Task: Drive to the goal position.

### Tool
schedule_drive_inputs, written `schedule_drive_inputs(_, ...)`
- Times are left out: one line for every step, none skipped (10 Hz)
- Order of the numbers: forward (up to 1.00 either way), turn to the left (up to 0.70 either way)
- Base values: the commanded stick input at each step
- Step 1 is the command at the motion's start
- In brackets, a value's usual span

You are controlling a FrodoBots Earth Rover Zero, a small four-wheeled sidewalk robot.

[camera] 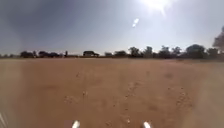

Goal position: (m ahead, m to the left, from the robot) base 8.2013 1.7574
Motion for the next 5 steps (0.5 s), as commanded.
schedule_drive_inputs(0.70,0.00)
schedule_drive_inputs(0.70,0.00)
schedule_drive_inputs(0.70,0.00)
schedule_drive_inputs(0.70,0.00)
schedule_drive_inputs(0.70,0.00)
